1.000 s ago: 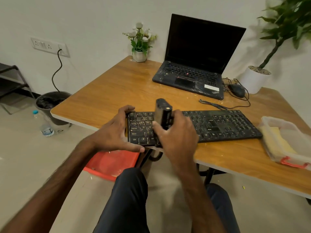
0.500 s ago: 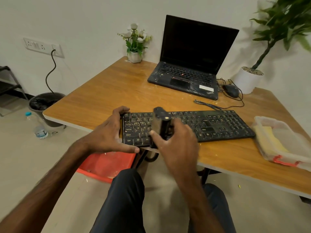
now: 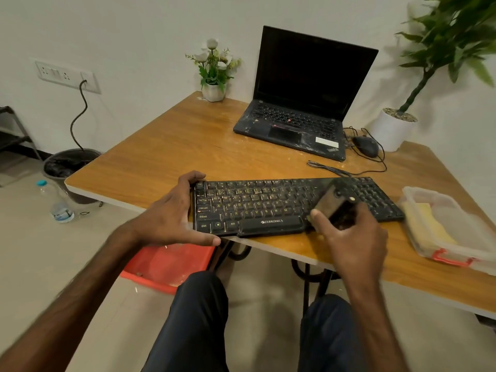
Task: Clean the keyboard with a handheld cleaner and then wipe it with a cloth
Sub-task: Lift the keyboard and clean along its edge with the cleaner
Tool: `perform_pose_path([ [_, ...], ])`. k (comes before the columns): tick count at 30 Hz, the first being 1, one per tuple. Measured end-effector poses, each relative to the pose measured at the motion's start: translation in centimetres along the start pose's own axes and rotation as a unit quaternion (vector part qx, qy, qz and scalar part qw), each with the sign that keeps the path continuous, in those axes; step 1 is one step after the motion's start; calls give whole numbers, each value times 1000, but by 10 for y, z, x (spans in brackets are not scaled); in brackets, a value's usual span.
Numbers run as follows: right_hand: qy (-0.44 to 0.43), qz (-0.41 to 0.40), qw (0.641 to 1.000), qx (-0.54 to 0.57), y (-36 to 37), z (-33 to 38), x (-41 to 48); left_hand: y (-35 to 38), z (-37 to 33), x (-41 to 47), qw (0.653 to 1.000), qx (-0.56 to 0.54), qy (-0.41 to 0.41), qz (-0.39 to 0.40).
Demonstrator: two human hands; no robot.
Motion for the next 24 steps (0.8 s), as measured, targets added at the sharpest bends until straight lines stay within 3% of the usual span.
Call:
perform_pose_path([
  [3,9,-12,999,47,-13,-9,5,0,-1,1,1000,-3,2,-1],
  [8,-82,71,993,56,28,30,-36,1,0,1,1000,-16,0,12],
  [11,-68,19,997,-7,19,25,-19,4,2,1,998,-46,-4,34],
  [14,-41,-4,999,-6,11,21,-4,8,9,0,986,-146,-18,81],
  [17,-93,48,994,-9,36,54,-33,6,12,1,976,-194,-26,99],
  [24,-234,157,959,41,101,140,-106,2,12,-1,980,-185,-14,72],
])
Point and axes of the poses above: each hand's wrist, its own x-axis towards the middle knuckle, its own y-axis out of the palm, z = x × y, the point moved 10 cm from there along x, towards the middle knuckle, and after that the axes turned 9 degrees about y, right-handed, at the moved point
